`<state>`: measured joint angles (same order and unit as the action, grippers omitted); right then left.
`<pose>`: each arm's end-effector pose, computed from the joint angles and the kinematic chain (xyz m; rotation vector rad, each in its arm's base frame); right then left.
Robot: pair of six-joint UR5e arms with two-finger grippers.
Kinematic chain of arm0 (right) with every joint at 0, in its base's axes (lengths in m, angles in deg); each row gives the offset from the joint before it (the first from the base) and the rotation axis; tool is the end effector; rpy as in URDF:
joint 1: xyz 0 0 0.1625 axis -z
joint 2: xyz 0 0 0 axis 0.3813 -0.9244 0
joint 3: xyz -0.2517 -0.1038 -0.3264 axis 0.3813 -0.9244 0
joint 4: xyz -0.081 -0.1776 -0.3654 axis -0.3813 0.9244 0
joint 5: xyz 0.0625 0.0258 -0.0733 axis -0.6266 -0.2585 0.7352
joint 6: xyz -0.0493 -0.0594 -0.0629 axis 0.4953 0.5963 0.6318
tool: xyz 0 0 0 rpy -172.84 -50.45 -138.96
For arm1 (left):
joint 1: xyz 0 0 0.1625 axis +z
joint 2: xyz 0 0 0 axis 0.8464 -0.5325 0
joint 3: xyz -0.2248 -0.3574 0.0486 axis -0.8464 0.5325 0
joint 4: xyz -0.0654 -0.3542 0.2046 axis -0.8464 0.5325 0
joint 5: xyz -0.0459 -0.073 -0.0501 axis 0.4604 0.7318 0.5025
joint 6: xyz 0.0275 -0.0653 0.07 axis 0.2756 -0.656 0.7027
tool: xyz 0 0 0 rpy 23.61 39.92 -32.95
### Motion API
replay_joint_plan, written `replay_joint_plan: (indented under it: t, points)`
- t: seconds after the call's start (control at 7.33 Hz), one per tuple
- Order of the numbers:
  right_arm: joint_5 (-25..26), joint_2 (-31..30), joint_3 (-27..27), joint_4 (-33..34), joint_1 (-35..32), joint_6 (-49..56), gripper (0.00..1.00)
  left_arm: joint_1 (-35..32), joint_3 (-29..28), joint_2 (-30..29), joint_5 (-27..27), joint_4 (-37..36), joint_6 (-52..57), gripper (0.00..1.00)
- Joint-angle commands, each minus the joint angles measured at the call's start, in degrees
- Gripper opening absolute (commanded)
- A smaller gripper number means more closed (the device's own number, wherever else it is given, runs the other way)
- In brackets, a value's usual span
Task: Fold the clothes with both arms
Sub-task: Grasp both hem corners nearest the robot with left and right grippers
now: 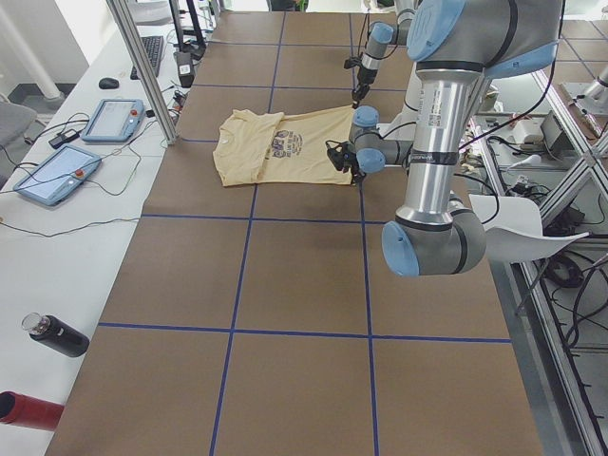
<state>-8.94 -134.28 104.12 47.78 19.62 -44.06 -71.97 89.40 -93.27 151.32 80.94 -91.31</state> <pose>-0.4793 -0.1781 0.3157 -0.0443 -0.9898 0.6518 0.4902 -0.2486 0.3401 -0.1672 0.9345 -0.5053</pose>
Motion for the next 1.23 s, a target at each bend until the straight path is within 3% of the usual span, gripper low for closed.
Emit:
replay_joint_plan:
  t: [0.0, 0.14, 0.27, 0.41, 0.55, 0.82, 1.09]
  points:
    - [0.0, 0.0, 0.0, -0.1, 0.0, 0.0, 0.0, 0.6, -0.4, 0.3, 0.1, 0.0, -0.8, 0.6]
    - [0.0, 0.0, 0.0, -0.1, 0.0, 0.1, 0.0, 1.0, -0.8, 0.2, 0.1, 0.0, -0.9, 0.59]
    - [0.0, 0.0, 0.0, -0.1, 0.0, 0.1, 0.0, 1.1, -0.9, 0.3, 0.0, 0.0, -0.9, 0.51]
    - [0.0, 0.0, 0.1, -0.1, 0.0, 0.1, 0.0, 1.1, -0.9, 0.2, 0.0, 0.0, -1.3, 0.34]
    - [0.0, 0.0, 0.1, -0.1, 0.0, 0.1, 0.0, 1.1, -0.7, 0.2, 0.1, 0.0, -1.8, 0.05]
    - [0.0, 0.0, 0.1, -0.1, -0.1, 0.1, 0.0, 1.0, 0.2, 0.3, 1.7, -0.1, -1.5, 0.0]
    - [0.0, -0.3, 1.8, 0.1, -0.4, 0.1, 0.0, 0.8, 6.6, 1.6, 3.0, -4.2, -0.8, 0.0]
